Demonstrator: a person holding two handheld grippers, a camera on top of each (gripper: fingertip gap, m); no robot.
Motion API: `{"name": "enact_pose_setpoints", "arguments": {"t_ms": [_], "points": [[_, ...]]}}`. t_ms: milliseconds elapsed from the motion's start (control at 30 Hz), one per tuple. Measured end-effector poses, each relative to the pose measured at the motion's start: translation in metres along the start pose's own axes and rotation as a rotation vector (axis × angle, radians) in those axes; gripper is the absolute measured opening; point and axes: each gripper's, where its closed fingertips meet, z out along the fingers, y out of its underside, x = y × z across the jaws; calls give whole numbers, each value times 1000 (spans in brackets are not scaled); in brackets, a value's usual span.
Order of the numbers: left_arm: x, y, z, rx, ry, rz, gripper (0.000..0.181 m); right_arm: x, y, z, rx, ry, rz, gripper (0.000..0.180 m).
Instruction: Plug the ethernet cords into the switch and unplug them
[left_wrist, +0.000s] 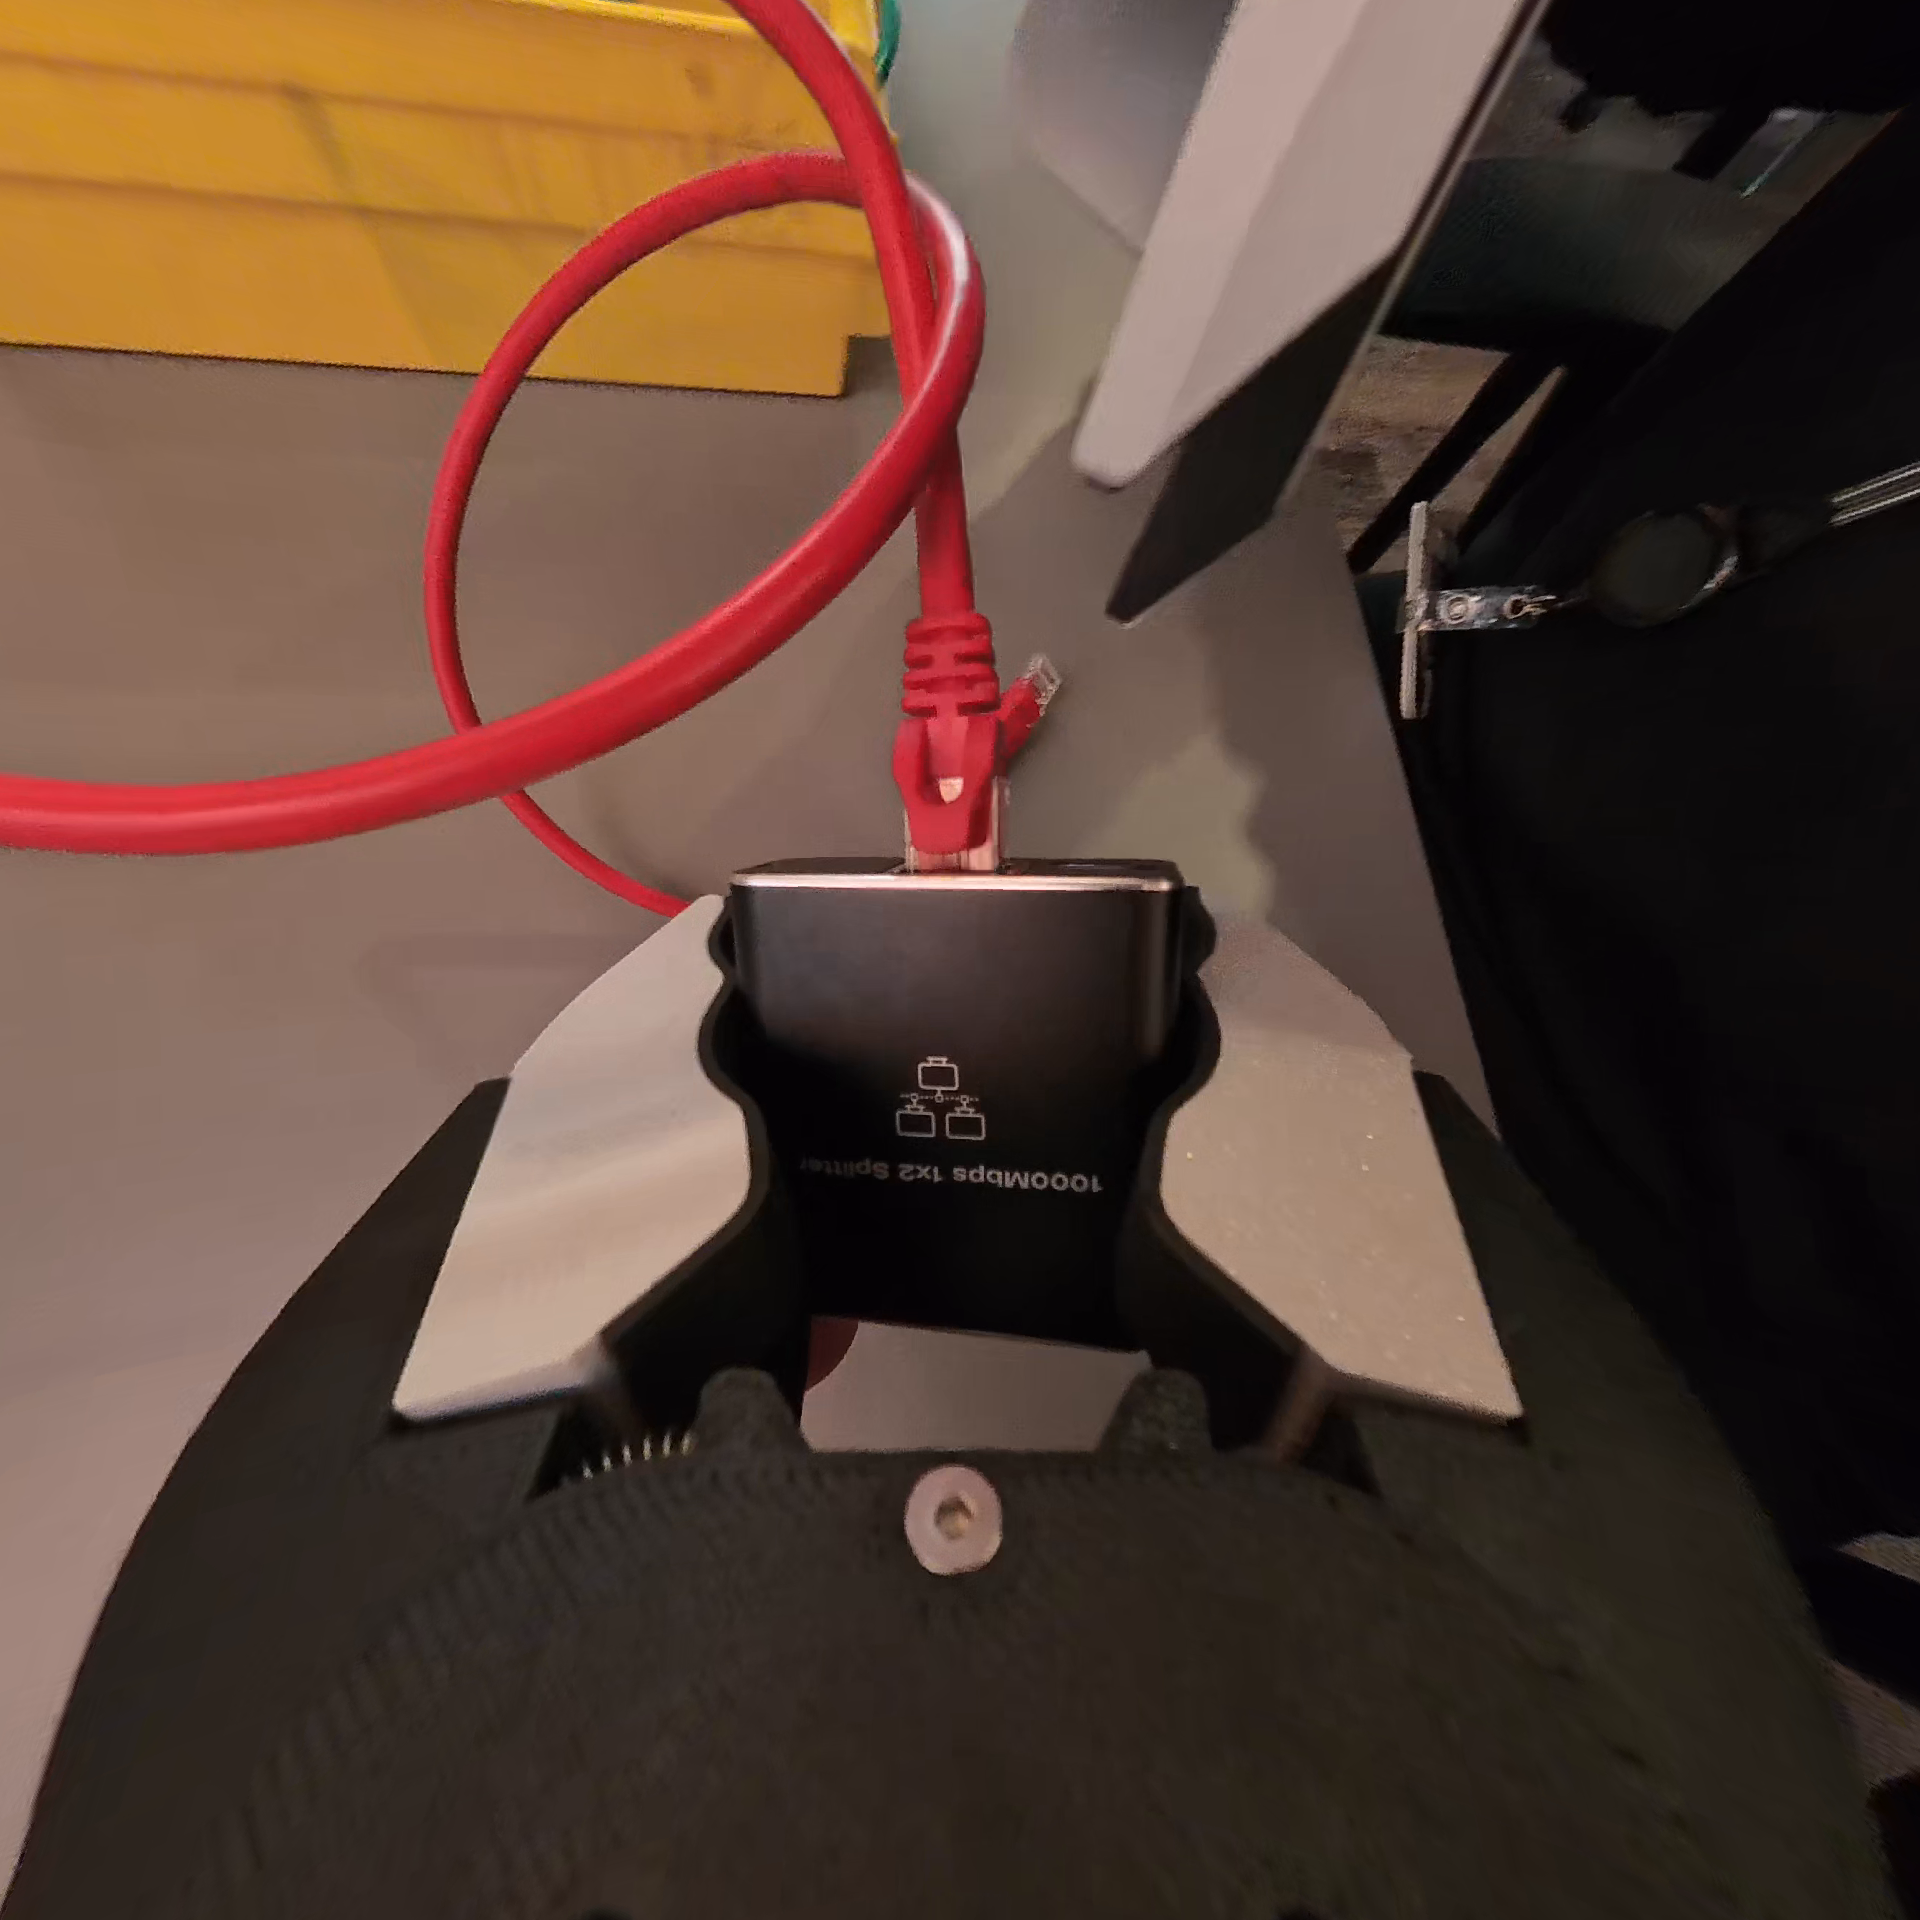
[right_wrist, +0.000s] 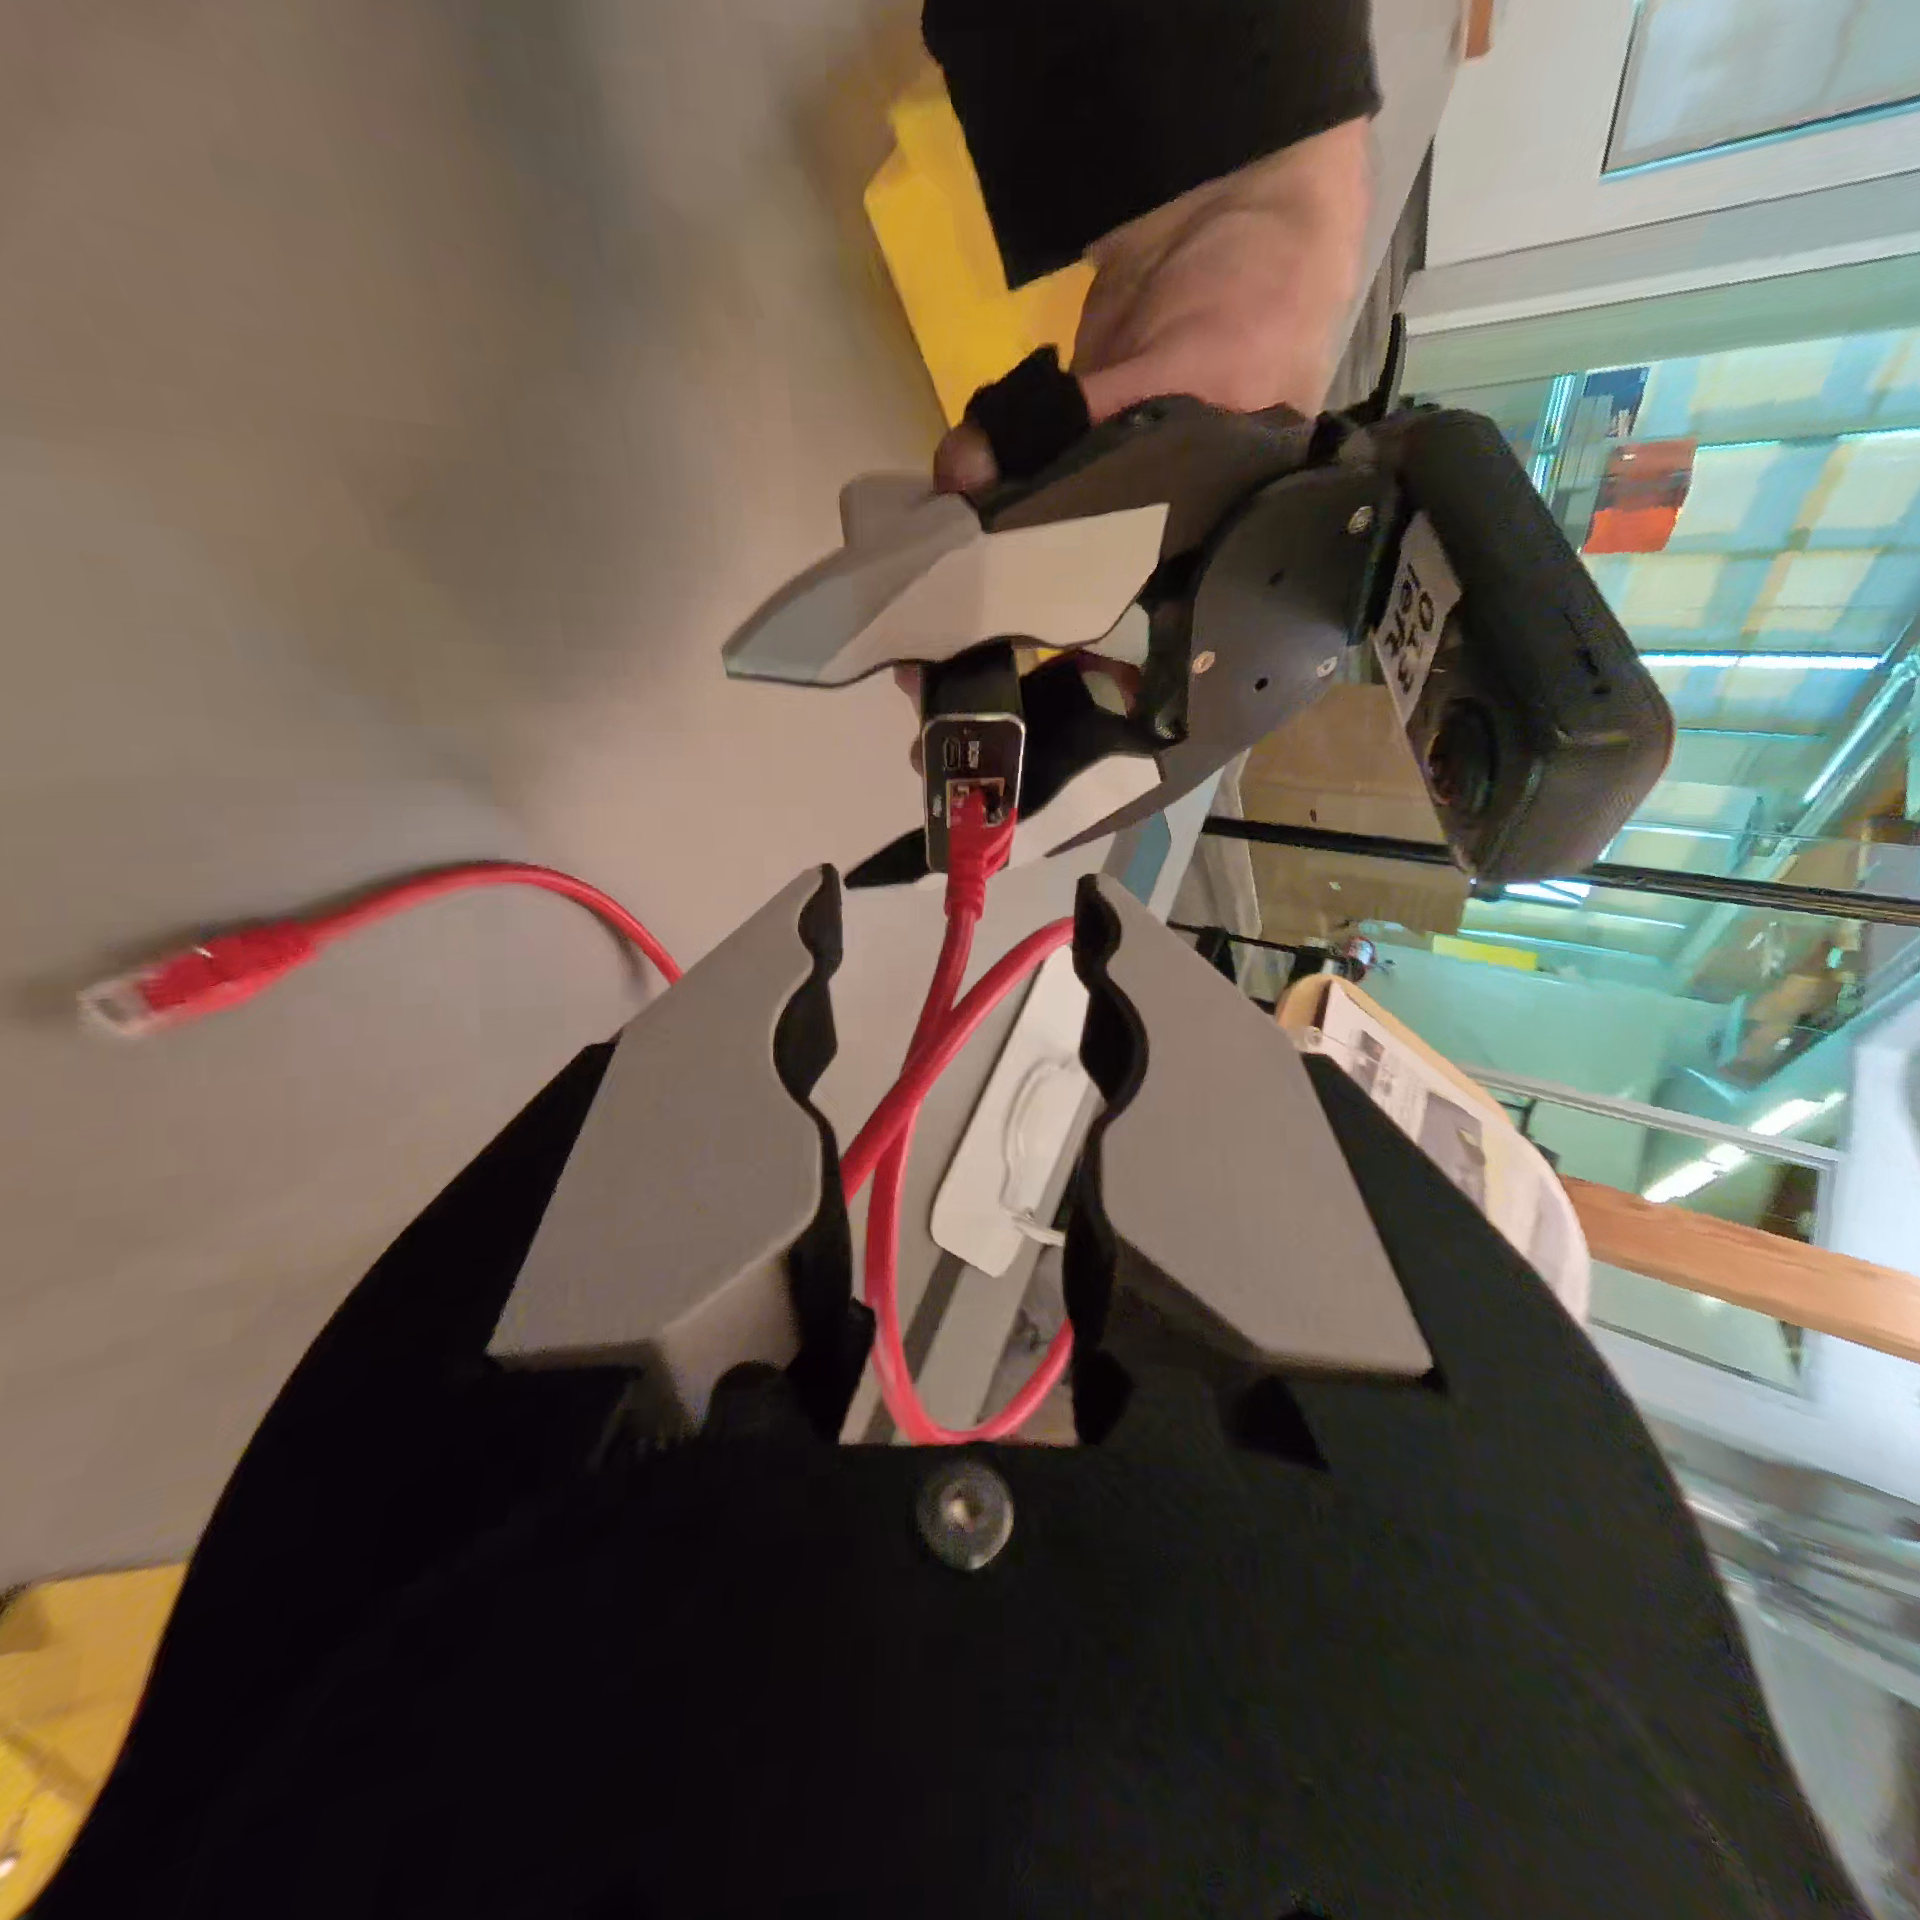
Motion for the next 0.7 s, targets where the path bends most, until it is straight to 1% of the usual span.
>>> {"name": "enact_pose_setpoints", "arguments": {"t_ms": [100,167,233,300,433,500,700], "points": [[8,-1,0,24,62,-20,76,0,0,11,-34,-15,-32,40],[12,-3,-1,48,93,-33,76,-3,-2,20,-39,-43,-32,33],[11,-1,-2,50,92,-38,76,-5,0,27,-48,-51,-29,31],[11,-1,-3,60,101,-43,76,-2,1,31,-33,-54,14,25],[13,0,-2,66,120,-43,76,4,0,33,-15,-46,16,13],[12,0,-2,65,124,-45,76,6,-1,35,3,-61,30,11],[12,0,-3,77,139,-48,76,7,-1,36,41,-107,71,13]]}}
